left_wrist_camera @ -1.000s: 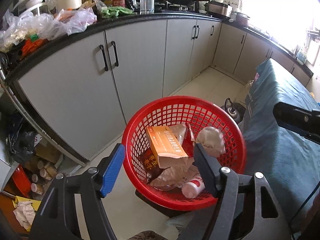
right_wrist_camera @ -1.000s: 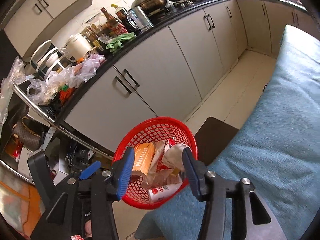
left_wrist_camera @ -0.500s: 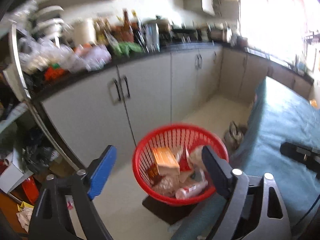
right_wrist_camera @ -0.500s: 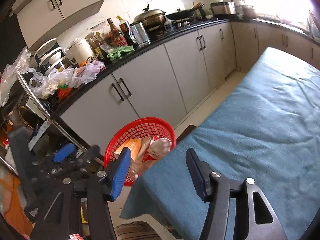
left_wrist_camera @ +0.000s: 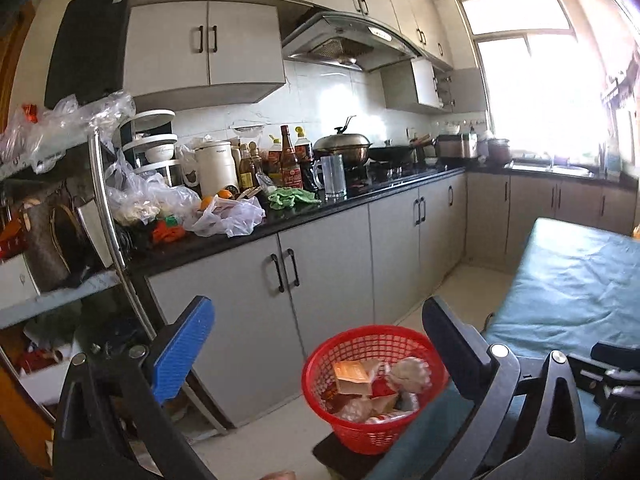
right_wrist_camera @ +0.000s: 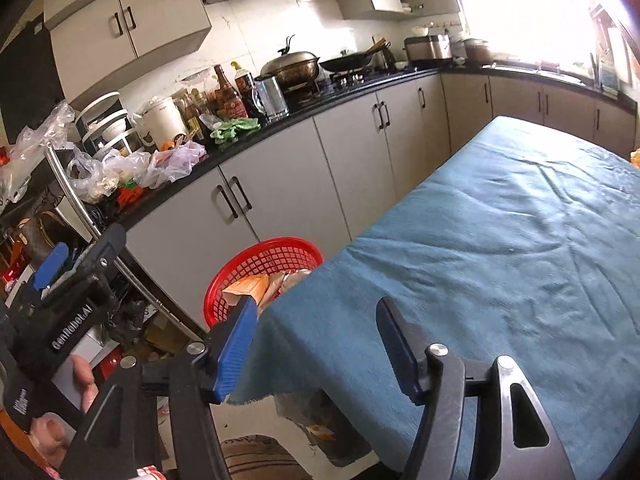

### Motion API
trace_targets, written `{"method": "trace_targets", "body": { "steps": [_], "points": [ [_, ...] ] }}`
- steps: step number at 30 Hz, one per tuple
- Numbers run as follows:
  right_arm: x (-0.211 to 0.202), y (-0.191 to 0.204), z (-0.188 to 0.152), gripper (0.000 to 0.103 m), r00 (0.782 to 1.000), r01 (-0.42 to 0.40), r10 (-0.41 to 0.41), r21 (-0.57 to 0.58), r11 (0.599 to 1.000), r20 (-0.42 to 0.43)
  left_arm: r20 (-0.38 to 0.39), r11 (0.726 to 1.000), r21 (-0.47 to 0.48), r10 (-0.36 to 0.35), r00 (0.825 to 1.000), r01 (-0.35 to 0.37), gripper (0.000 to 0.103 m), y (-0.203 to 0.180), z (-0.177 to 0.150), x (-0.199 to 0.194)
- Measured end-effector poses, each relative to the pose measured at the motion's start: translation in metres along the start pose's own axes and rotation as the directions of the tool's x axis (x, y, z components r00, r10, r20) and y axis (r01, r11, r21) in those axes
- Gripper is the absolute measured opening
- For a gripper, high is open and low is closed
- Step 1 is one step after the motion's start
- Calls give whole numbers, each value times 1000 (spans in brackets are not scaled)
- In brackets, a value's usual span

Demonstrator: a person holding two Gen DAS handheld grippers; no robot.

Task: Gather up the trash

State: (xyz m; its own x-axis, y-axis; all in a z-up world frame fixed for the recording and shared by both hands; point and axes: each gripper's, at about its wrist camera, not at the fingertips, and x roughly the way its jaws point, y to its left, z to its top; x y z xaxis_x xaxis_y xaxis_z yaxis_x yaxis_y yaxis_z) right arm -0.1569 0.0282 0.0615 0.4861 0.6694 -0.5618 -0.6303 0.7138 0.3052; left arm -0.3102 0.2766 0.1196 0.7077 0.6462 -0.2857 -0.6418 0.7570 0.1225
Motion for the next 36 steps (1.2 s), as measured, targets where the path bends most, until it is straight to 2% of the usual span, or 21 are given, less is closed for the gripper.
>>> {"method": "trace_targets", "body": {
  "steps": [4, 8, 15, 19, 27, 36],
  "points": [
    [-16, -1, -9, 69, 999, 32, -31, -16, 999, 34, -13, 997, -51, -57, 998, 56, 103, 6, -3, -11],
    [-27, -1, -20, 71, 997, 54, -53, -29, 998, 57, -4, 998, -64, -1, 1000, 1, 103, 12, -10, -21],
    [-34, 5, -34, 75, 995, 75, -70, -74, 994, 75, -32, 999, 24, 42, 999, -42, 103, 5, -23, -23],
    [-33, 6, -38, 77, 994, 83, -76, -85, 993, 76, -67, 997, 65, 44, 997, -40, 103, -3, -35, -18],
    [-21, 3, -48, 78, 992, 122, -118, -110, 986, 42, -141, 995, 94, 35, 989, -22, 103, -15, -52, -4],
    [-5, 5, -53, 78, 992, 128, -128, -120, 984, 7, -201, 994, 113, 37, 979, -14, 103, -18, -62, 11]
  ]
}}
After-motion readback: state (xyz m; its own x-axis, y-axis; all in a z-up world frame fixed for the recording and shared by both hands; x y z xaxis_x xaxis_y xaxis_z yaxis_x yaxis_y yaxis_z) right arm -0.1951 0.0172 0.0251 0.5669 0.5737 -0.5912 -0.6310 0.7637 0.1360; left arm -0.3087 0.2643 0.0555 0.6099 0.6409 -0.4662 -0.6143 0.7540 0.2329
